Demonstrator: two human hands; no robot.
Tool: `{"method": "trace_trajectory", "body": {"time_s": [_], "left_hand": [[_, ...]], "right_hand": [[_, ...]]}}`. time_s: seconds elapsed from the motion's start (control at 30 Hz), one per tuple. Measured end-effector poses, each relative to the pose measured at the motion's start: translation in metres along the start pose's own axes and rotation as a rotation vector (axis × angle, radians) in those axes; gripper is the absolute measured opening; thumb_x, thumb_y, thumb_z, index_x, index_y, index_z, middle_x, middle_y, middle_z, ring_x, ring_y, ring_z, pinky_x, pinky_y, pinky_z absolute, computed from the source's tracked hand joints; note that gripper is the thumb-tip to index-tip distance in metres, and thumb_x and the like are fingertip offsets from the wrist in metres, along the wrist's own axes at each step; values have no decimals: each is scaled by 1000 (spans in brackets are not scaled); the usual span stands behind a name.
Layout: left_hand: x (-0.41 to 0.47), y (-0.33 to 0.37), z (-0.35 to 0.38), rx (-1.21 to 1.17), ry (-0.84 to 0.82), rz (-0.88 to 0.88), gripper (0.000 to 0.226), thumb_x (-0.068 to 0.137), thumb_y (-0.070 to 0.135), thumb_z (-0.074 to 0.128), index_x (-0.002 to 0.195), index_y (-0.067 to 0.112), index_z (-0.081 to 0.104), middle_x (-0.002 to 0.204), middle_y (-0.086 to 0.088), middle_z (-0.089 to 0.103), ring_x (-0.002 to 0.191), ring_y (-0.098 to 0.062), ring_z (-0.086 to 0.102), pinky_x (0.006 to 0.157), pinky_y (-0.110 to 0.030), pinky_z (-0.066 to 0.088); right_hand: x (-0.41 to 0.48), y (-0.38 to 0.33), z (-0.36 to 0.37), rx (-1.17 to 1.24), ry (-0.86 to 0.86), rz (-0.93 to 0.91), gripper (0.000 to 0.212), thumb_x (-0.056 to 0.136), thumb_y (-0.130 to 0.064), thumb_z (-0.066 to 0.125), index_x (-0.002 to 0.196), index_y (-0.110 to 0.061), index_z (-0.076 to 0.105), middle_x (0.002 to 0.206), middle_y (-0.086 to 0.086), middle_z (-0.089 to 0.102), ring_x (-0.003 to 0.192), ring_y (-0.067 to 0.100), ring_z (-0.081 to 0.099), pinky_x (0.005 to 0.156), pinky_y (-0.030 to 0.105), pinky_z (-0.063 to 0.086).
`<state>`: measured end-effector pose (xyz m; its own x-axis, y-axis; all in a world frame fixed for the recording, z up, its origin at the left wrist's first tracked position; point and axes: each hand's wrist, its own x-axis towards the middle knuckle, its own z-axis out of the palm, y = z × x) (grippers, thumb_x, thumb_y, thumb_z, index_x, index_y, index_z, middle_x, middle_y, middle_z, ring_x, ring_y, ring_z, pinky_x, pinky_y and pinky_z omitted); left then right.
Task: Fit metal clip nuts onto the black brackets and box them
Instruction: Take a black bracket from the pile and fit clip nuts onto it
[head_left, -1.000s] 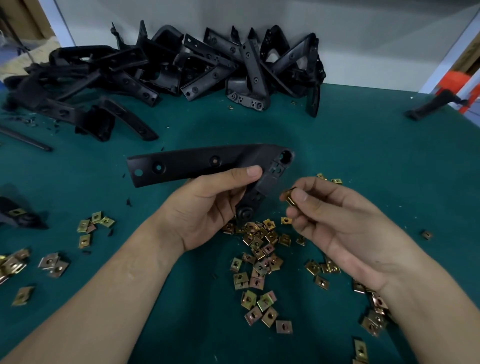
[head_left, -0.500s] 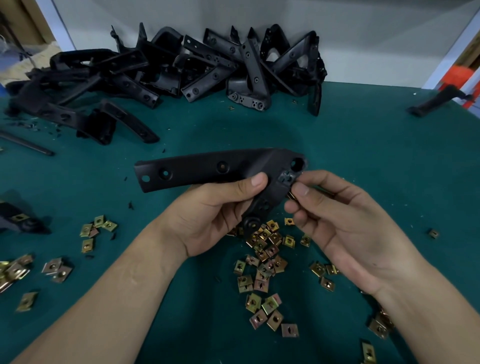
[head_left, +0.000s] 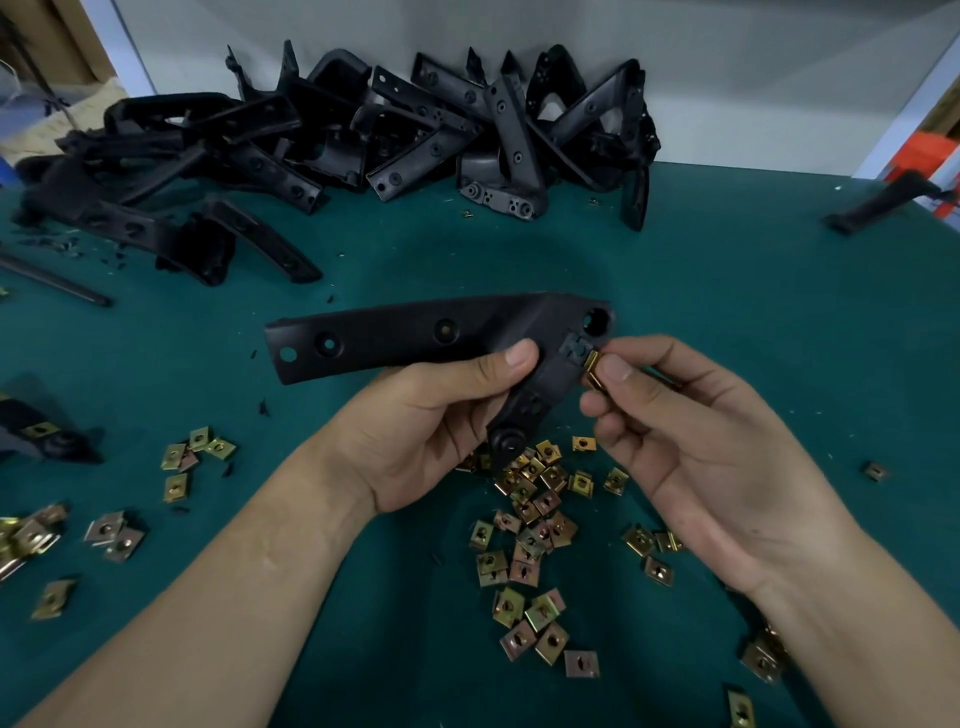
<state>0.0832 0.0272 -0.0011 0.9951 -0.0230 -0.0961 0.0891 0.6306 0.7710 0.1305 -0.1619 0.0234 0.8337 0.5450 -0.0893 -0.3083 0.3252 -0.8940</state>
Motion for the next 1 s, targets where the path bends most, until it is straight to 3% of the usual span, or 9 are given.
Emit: {"method": "trace_trajectory", "body": {"time_s": [0.3, 0.5, 0.67, 0.77, 0.93, 1.0], "left_hand": [[0, 0, -1, 71, -5, -33, 42, 72, 21, 78, 112, 6, 76, 113, -12, 75, 97, -17, 74, 89, -25, 58], [0, -1, -2, 127, 42, -71, 40, 78, 15, 74, 115, 0, 73, 105, -11, 76, 86, -15, 75, 72, -20, 60], [-2, 0, -4, 194, -4, -98, 38, 68, 18, 85, 105, 10, 79, 100, -5, 76, 87, -14, 74, 81, -21, 57], [-2, 0, -9, 221, -12, -113, 43, 69, 17, 86, 110, 7, 76, 105, -6, 75, 92, -15, 72, 85, -22, 56], [2, 2, -8, 90, 43, -3, 52, 72, 21, 79, 119, 1, 71, 117, -14, 73, 103, -24, 71, 102, -39, 50], [4, 4, -10, -1, 100, 39, 49, 69, 22, 79, 114, 3, 75, 114, -12, 75, 103, -23, 71, 105, -39, 50]], "right_hand": [[-1, 1, -1, -3, -23, -18, 13, 64, -18, 80, 76, -19, 79, 80, 3, 73, 71, 12, 71, 63, 17, 54], [-1, 2, -3, -98, -13, -67, 30, 64, -21, 83, 92, -21, 71, 75, 6, 72, 71, 16, 72, 62, 18, 54], [-3, -1, -1, -231, -49, -126, 30, 64, -26, 84, 89, -25, 66, 71, 6, 71, 68, 20, 72, 60, 20, 54], [-4, -2, 1, -283, -80, -127, 30, 65, -27, 83, 88, -26, 65, 72, 4, 71, 68, 20, 72, 61, 20, 54], [-4, 0, 2, -305, -53, -94, 47, 65, -27, 81, 108, -17, 65, 93, 7, 77, 84, 18, 75, 73, 19, 55], [-3, 3, 0, -347, -27, -91, 36, 66, -25, 79, 100, -19, 72, 96, 7, 77, 91, 18, 75, 77, 18, 56]]}}
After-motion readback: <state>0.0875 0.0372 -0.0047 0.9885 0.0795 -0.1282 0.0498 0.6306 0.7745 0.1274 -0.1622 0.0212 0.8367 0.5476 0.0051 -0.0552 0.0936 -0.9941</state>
